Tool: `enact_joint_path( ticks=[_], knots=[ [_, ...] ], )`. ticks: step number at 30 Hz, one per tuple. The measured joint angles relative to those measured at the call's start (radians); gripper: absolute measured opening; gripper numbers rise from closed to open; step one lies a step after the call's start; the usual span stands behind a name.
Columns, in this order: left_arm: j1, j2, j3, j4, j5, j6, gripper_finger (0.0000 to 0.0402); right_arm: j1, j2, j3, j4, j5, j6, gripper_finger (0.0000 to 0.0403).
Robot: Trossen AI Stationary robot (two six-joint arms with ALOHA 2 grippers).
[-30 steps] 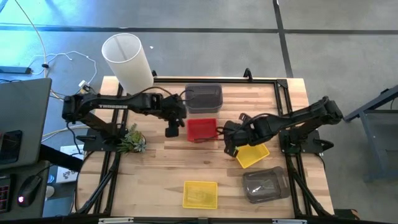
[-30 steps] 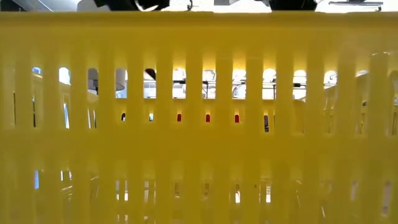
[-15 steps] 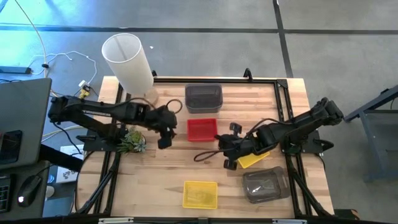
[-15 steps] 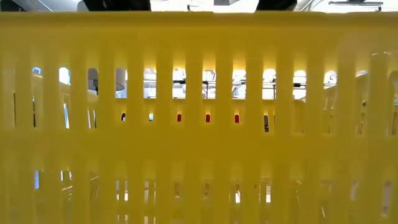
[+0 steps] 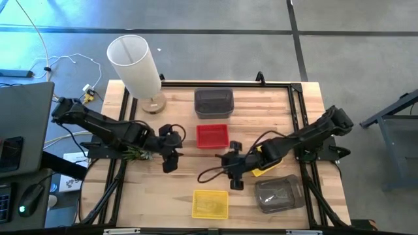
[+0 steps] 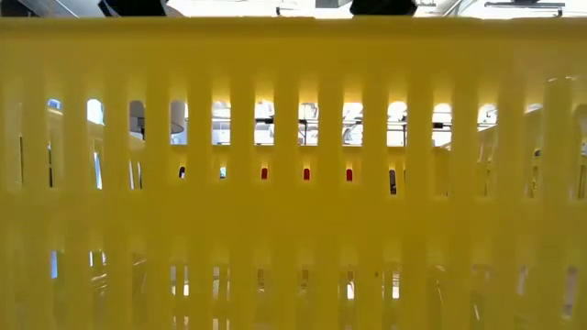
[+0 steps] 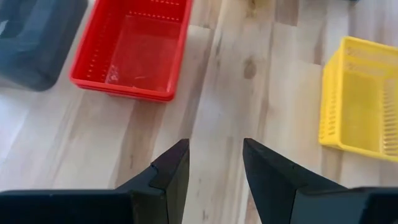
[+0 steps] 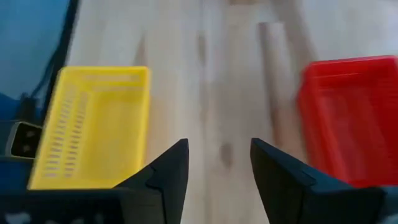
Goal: Stack baskets by color
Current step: Stack the bottom yellow basket on the yellow baskets
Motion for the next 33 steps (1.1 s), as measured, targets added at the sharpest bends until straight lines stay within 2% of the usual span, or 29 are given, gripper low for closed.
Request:
enact_joint_path(
  ticks=[14, 33],
  knots=[
    [-0.047, 0.001, 0.000, 0.002, -0.004, -0.002, 0.0135, 0.047, 0.178, 0.000, 0.131, -0.179, -0.071, 0.0161],
    [-0.046, 0.001, 0.000, 0.002, -0.008, 0.000, 0.0135, 0.053, 0.309, 0.000, 0.169, -0.242, -0.067, 0.0161]
  ],
)
